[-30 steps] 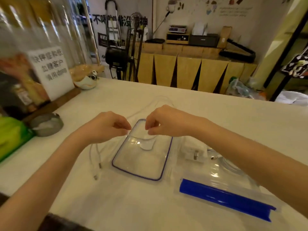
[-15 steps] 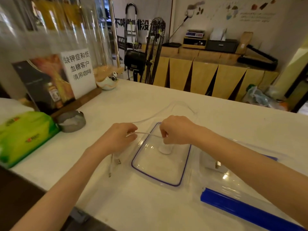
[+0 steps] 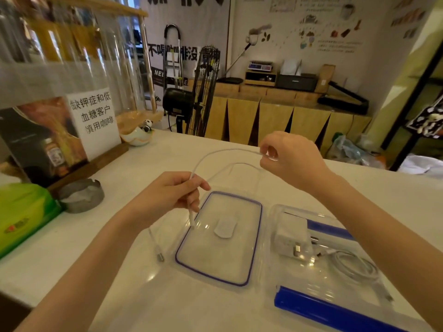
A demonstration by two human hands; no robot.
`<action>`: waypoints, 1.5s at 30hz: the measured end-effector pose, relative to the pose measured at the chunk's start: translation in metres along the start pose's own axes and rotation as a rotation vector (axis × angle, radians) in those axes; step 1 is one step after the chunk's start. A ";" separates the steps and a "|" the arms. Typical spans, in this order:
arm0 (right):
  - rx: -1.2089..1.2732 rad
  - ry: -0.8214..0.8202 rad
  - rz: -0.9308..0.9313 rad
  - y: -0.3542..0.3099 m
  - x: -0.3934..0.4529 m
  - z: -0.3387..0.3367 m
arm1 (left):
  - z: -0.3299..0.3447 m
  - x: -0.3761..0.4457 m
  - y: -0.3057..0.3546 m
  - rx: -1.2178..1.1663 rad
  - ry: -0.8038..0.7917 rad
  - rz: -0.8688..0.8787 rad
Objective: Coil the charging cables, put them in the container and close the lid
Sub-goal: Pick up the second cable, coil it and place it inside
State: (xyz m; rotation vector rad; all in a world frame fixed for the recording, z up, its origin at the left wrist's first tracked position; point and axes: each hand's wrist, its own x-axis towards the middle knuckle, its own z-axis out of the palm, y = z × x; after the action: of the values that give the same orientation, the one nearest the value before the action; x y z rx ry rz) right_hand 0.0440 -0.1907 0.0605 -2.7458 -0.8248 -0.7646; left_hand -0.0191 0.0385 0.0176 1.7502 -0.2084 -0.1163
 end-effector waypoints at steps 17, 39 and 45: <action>0.349 -0.249 -0.049 -0.038 -0.044 -0.007 | 0.048 0.051 0.099 -0.601 -0.210 0.514; 0.037 0.190 -0.171 -0.013 -0.028 -0.050 | 0.041 0.069 0.066 0.089 -0.441 0.203; 0.019 0.374 -0.161 0.000 -0.018 -0.042 | 0.050 0.071 0.066 -0.685 -0.950 0.008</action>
State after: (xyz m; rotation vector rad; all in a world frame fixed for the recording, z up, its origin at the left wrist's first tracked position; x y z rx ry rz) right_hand 0.0128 -0.2120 0.0867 -2.4251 -0.9654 -1.2436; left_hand 0.0355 -0.0355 0.0758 0.8998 -0.7626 -0.9068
